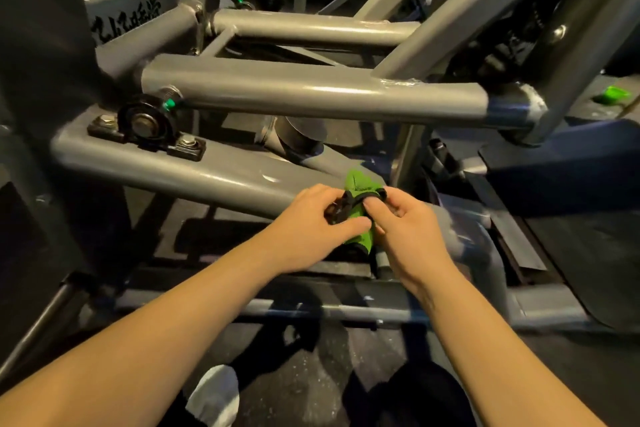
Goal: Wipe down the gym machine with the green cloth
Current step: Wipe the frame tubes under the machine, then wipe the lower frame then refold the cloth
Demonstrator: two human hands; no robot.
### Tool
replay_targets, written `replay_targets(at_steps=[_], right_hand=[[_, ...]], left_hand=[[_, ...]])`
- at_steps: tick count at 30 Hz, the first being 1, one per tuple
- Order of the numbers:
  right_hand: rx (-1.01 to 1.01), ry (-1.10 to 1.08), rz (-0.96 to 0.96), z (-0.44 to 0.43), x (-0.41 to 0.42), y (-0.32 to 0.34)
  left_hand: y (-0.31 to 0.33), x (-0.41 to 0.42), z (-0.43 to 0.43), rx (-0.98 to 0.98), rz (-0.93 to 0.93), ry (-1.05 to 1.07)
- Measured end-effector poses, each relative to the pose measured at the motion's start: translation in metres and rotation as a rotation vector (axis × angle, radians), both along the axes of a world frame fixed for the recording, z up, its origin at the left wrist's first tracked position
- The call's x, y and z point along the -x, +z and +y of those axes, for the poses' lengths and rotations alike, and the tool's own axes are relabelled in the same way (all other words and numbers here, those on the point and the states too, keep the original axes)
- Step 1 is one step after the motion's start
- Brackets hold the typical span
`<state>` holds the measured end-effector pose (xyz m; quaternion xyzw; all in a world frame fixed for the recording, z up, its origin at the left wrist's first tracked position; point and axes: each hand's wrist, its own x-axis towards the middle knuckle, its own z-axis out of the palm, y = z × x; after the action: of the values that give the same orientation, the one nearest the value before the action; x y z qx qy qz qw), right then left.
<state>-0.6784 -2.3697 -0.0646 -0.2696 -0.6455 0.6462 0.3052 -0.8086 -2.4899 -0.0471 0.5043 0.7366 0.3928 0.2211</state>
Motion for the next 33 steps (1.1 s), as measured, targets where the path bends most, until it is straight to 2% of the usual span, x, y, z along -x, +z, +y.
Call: replay_targets(at_steps=[5, 13, 20, 26, 33], right_hand=[[0.091, 0.056, 0.014, -0.011, -0.019, -0.016], [0.073, -0.020, -0.039, -0.015, -0.040, -0.028], [0.122, 0.010, -0.048, -0.024, -0.048, -0.035], [0.266, 0.090, -0.006, -0.031, -0.050, -0.041], [0.164, 0.039, -0.147, -0.034, -0.055, -0.052]], left_hand=[[-0.011, -0.004, 0.004, -0.001, 0.040, 0.080], [-0.009, -0.005, 0.010, 0.063, 0.029, 0.088], [-0.008, -0.006, 0.007, 0.099, 0.027, 0.093], [-0.011, -0.005, 0.005, 0.077, -0.079, 0.085], [-0.007, -0.010, 0.008, 0.030, -0.135, 0.040]])
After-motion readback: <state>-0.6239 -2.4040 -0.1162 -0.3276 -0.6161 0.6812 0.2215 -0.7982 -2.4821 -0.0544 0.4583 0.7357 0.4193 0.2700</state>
